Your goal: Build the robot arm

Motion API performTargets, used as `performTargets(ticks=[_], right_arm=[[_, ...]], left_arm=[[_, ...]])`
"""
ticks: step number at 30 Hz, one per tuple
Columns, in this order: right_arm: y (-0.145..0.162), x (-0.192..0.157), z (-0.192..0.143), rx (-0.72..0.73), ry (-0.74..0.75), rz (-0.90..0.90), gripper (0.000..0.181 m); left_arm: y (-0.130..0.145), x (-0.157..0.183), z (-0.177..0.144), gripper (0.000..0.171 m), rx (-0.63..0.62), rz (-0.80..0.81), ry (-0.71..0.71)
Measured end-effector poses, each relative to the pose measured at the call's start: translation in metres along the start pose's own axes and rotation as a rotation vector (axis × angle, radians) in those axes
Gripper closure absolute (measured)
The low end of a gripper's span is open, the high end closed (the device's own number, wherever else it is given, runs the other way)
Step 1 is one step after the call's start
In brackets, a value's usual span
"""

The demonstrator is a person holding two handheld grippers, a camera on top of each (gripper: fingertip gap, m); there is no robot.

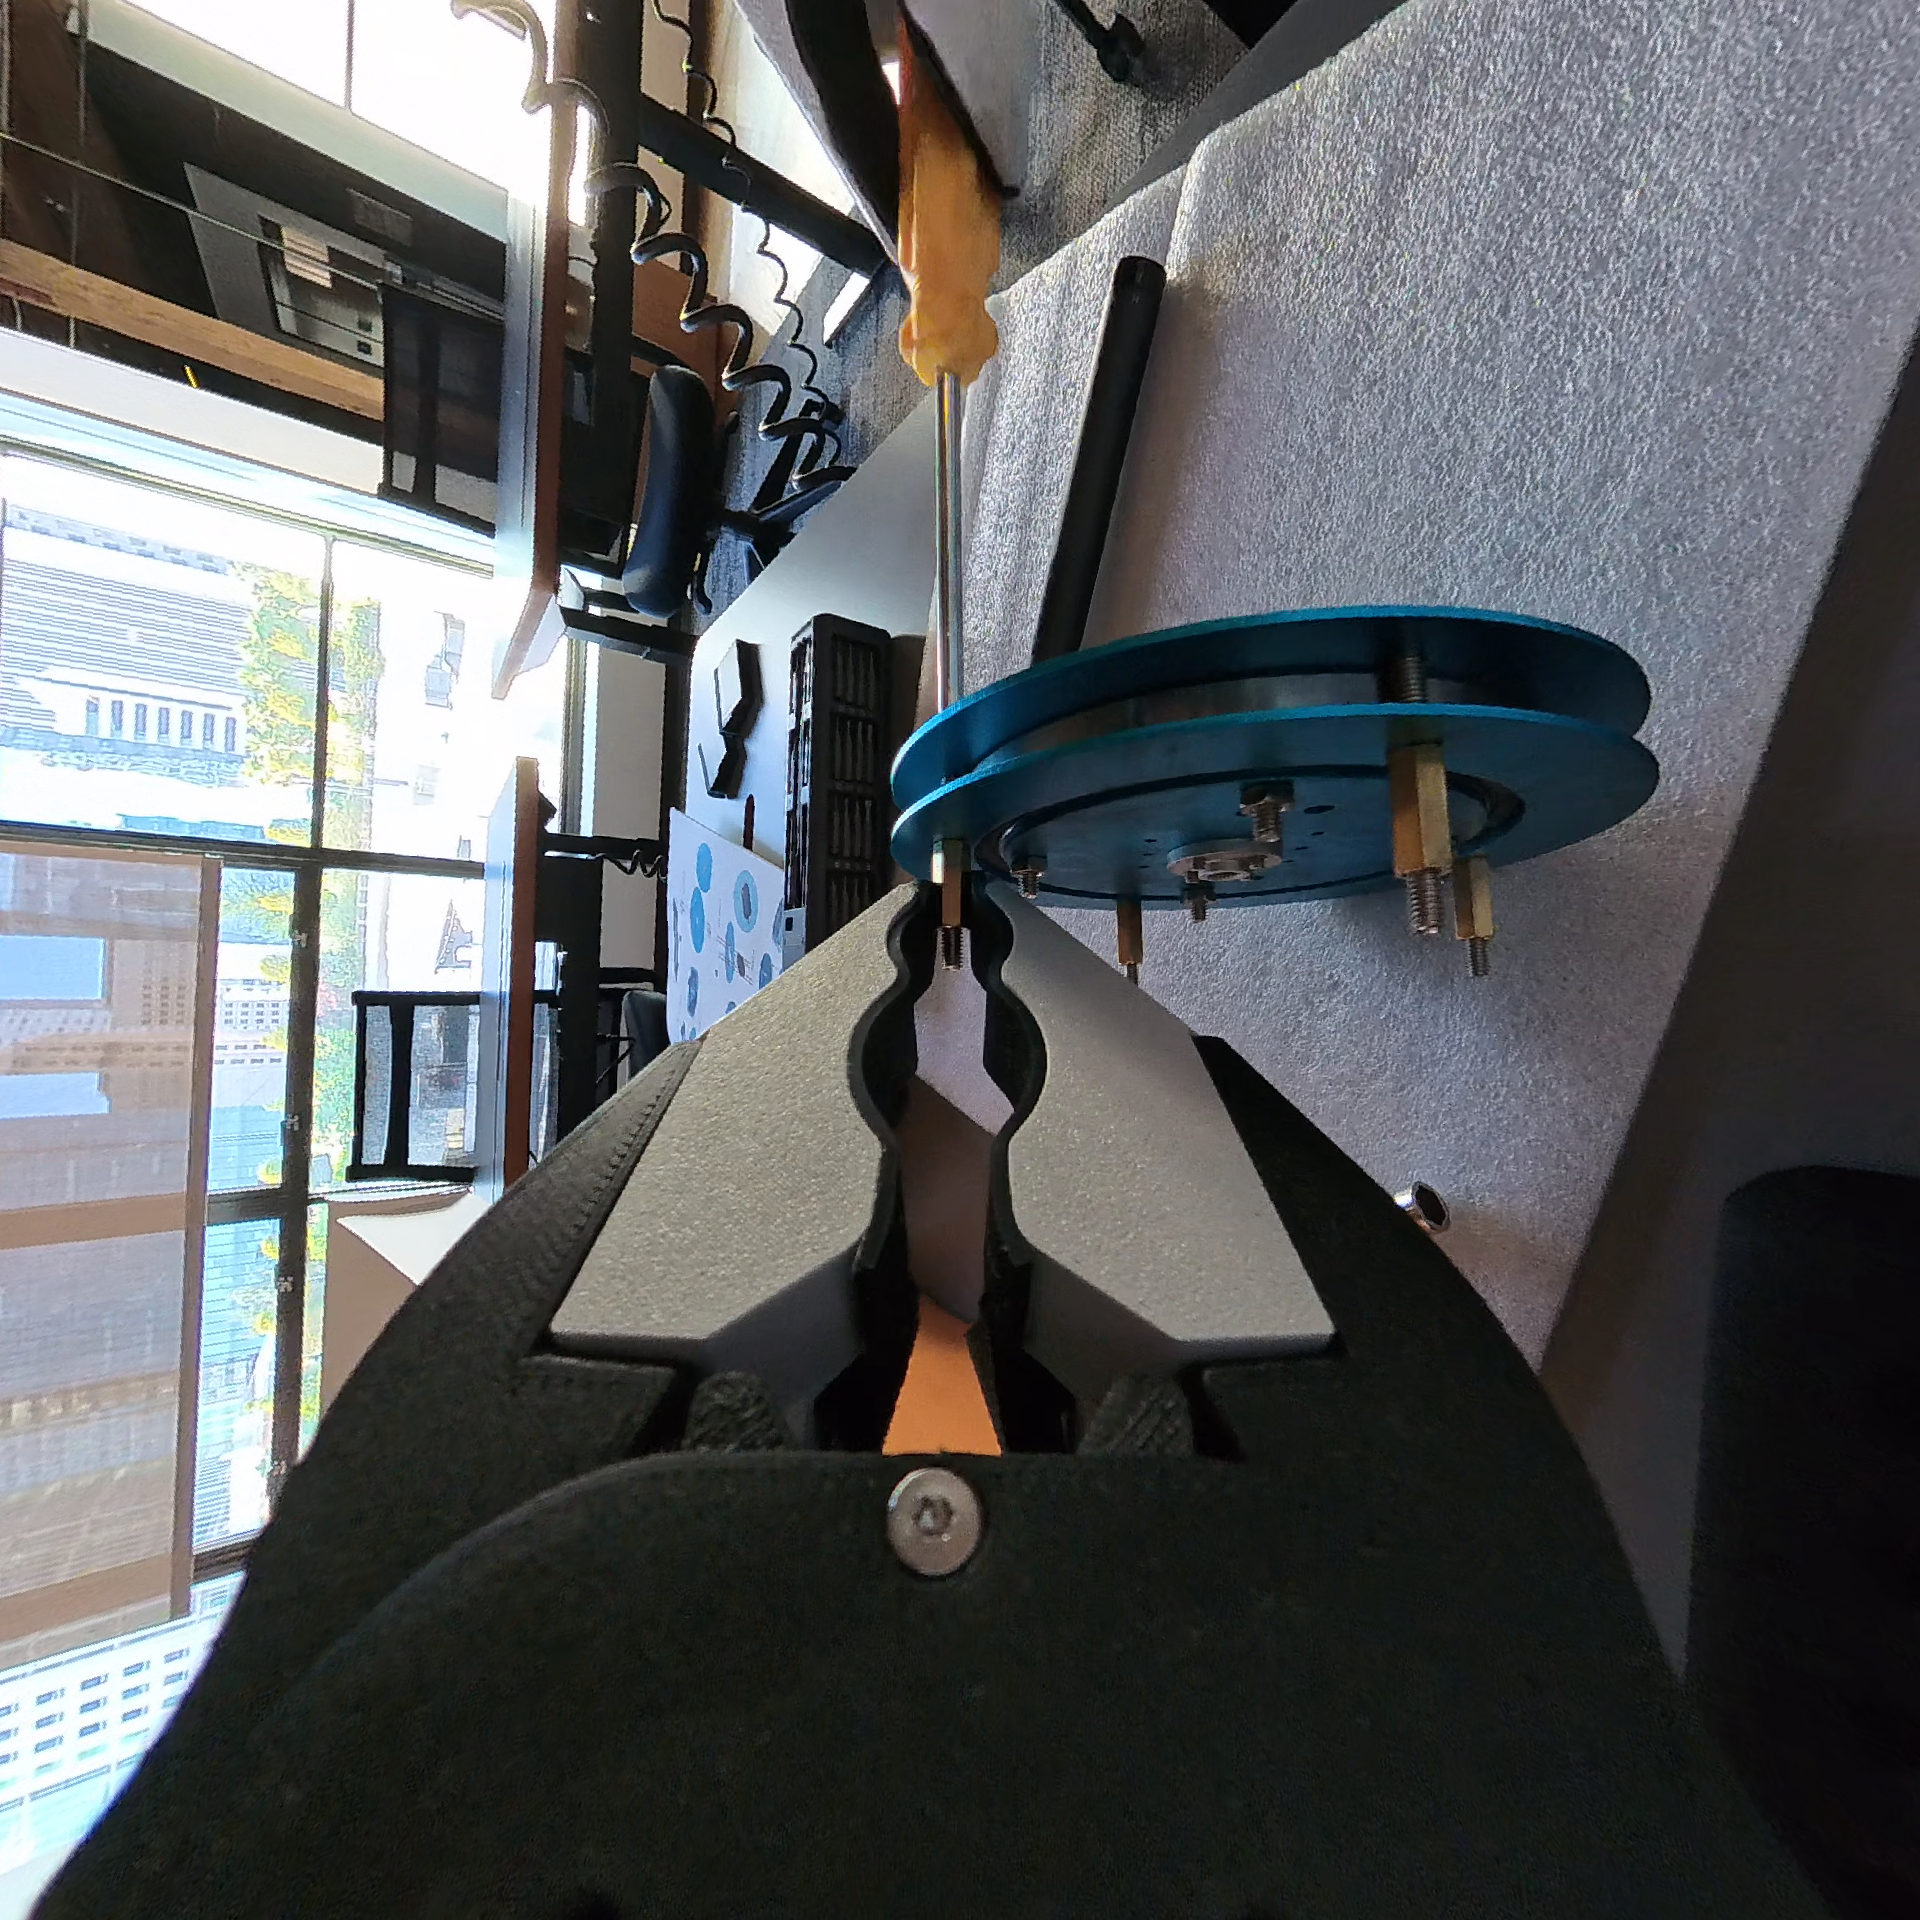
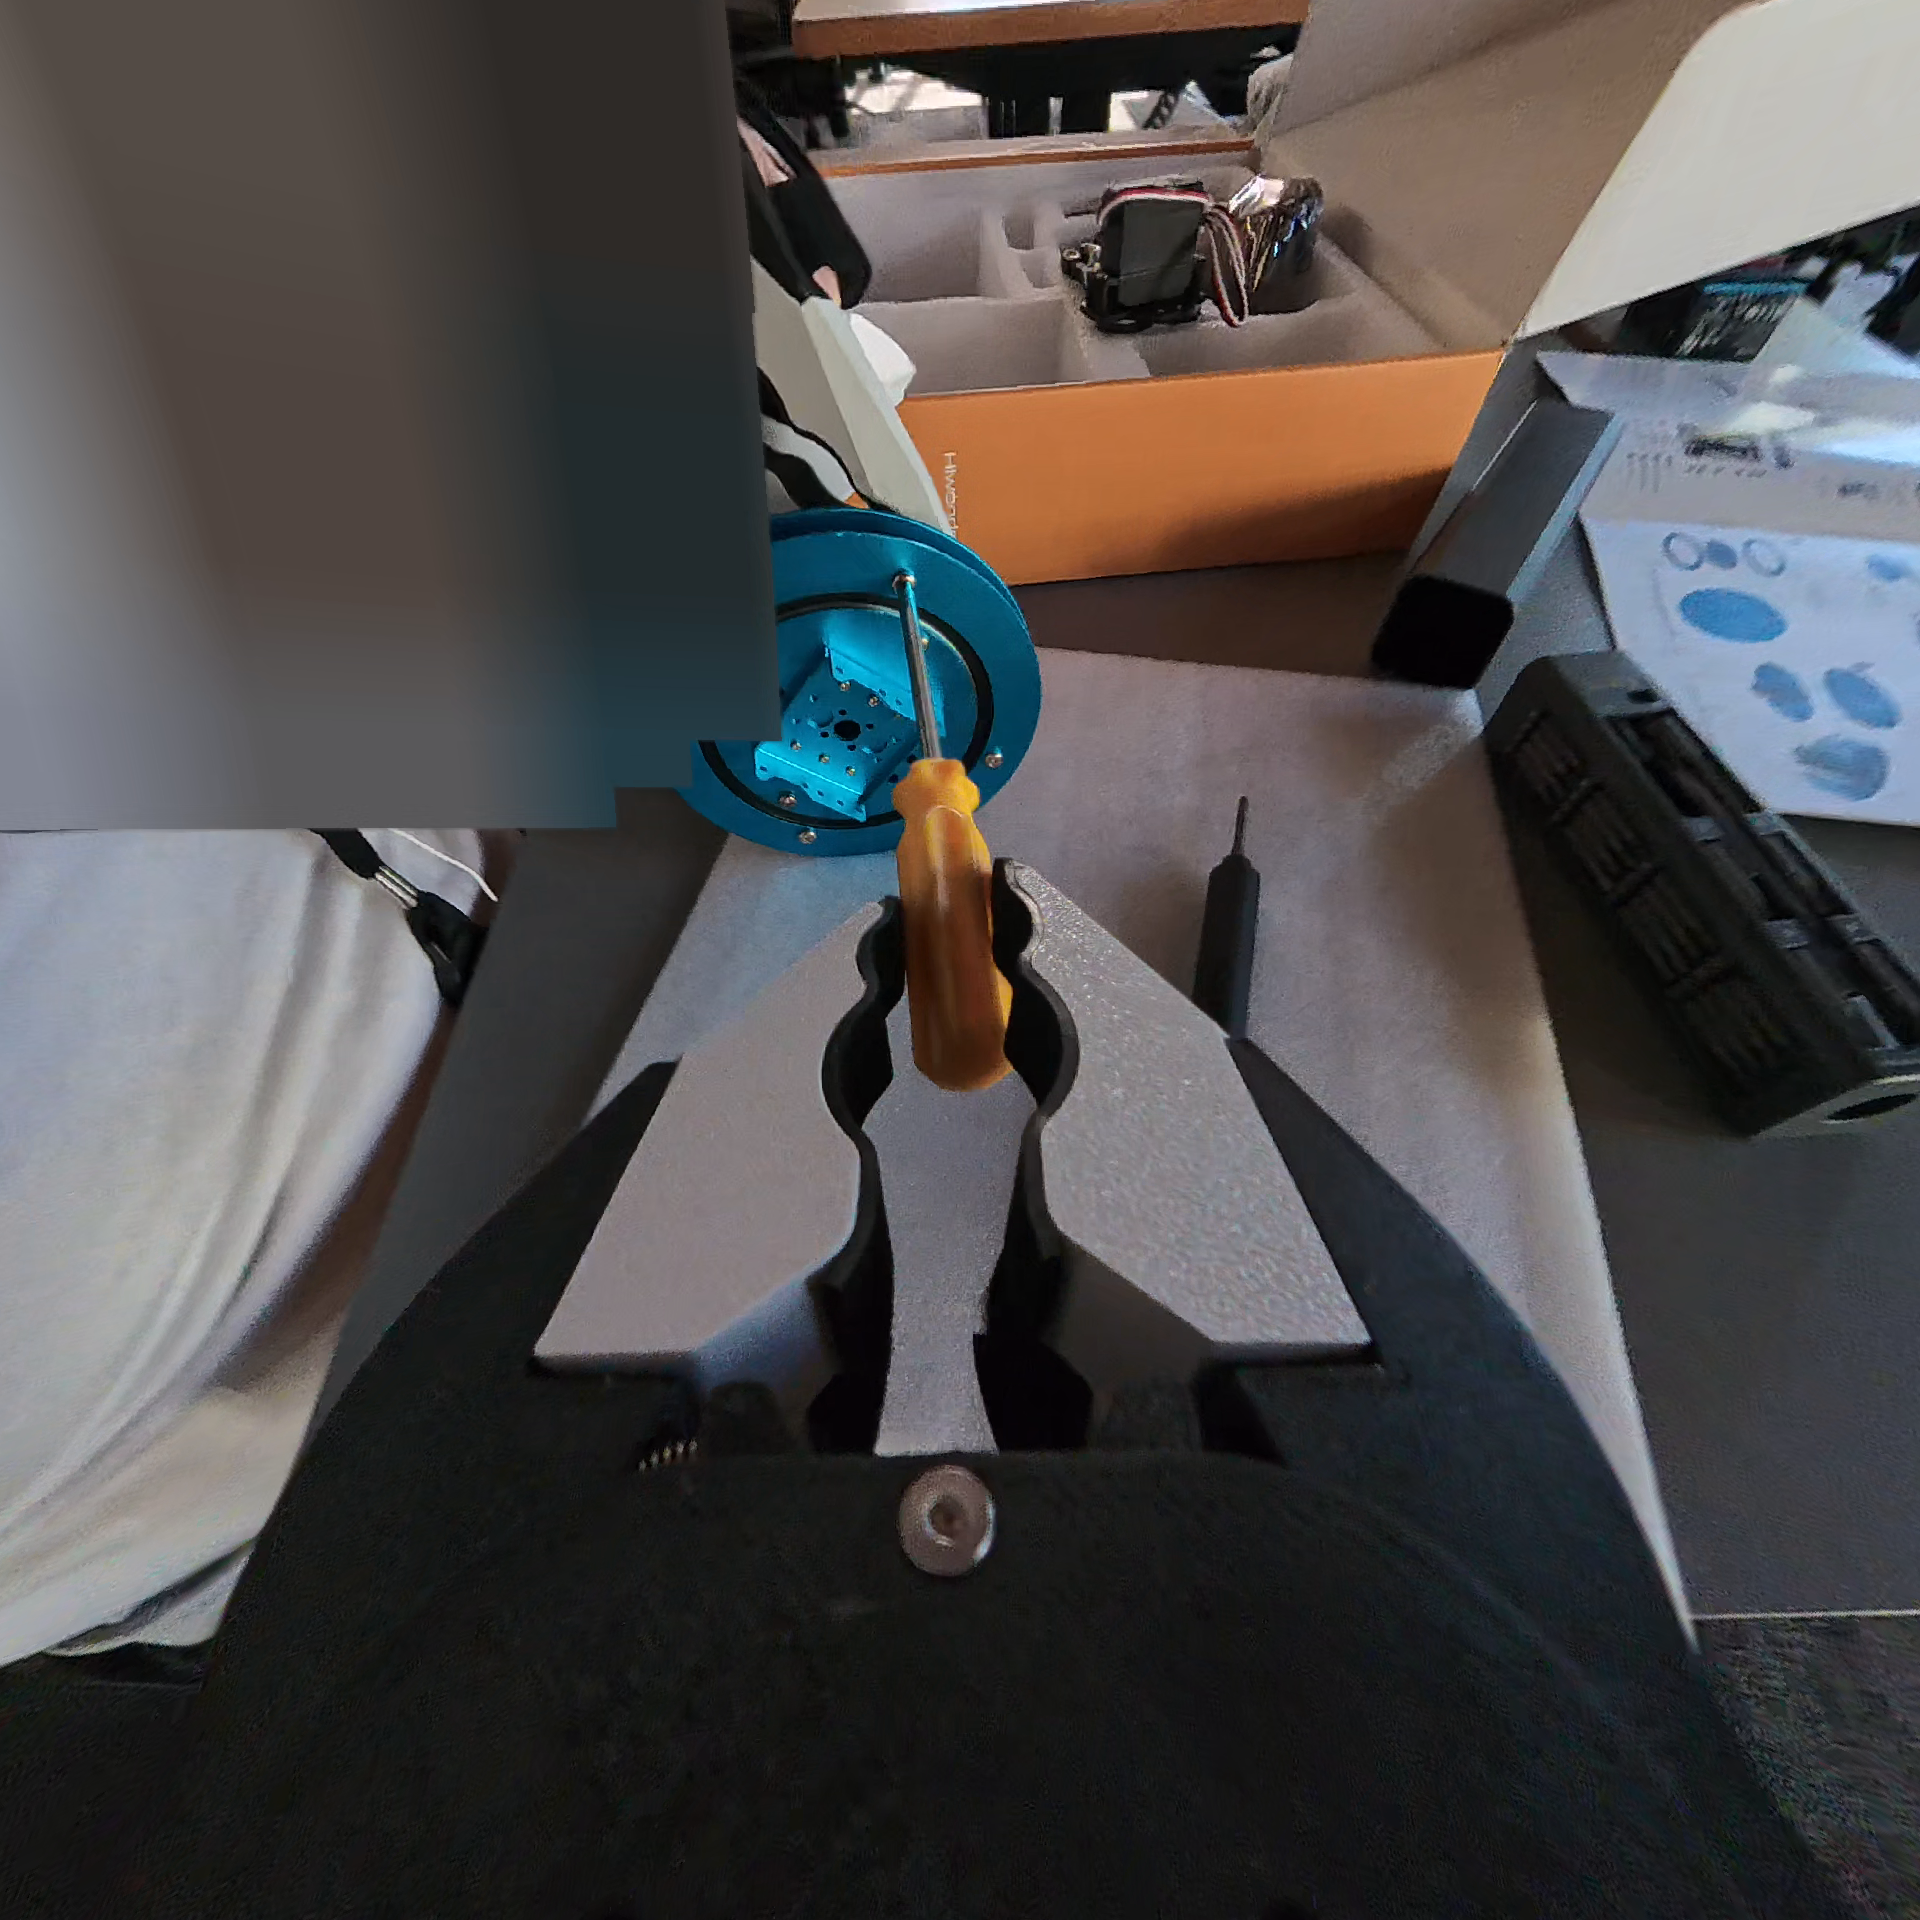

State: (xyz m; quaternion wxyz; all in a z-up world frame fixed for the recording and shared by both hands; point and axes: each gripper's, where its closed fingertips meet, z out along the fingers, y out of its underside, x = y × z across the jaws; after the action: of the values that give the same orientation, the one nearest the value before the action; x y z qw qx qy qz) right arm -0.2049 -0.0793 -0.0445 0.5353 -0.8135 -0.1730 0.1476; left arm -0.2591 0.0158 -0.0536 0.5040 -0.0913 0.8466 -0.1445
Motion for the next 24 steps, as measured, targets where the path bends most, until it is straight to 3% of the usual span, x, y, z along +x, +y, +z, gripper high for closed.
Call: performTargets(ticks=[2,6,7,14,16,18,21,24], right_arm=[[-0.001,0.002,0.0,0.01,-0.011,0.03,0.165],[0.002,-0.001,0.002,-0.013,0.063,-0.206,0.166],[0.006,0.0,0.003,-0.038,0.063,-0.184,0.166],[0.007,0.0,0.001,-0.022,-0.116,0.307,0.166],[0.007,0.0,0.0,0.005,-0.159,0.351,0.166],[0.009,0.0,-0.003,0.006,-0.145,0.259,0.165],[0.018,0.014,-0.013,-0.035,0.002,0.114,0.165],[0.033,0.0,-0.016,-0.061,0.006,0.022,0.171]], left_arm=[[0.0,0.0,0.0,0.168,-0.002,0.006,-0.003],[0.001,0.0,0.001,0.168,-0.003,0.003,0.001],[0.0,0.0,0.001,0.168,-0.003,0.003,0.0],[-0.001,-0.001,0.002,0.168,-0.003,0.022,-0.015],[-0.002,-0.001,0.003,0.168,0.001,0.019,-0.019],[-0.002,-0.002,0.003,0.168,0.004,0.015,-0.024],[0.003,-0.003,0.004,0.168,-0.01,0.003,-0.03],[0.007,-0.004,0.005,0.168,-0.006,-0.018,-0.029]])
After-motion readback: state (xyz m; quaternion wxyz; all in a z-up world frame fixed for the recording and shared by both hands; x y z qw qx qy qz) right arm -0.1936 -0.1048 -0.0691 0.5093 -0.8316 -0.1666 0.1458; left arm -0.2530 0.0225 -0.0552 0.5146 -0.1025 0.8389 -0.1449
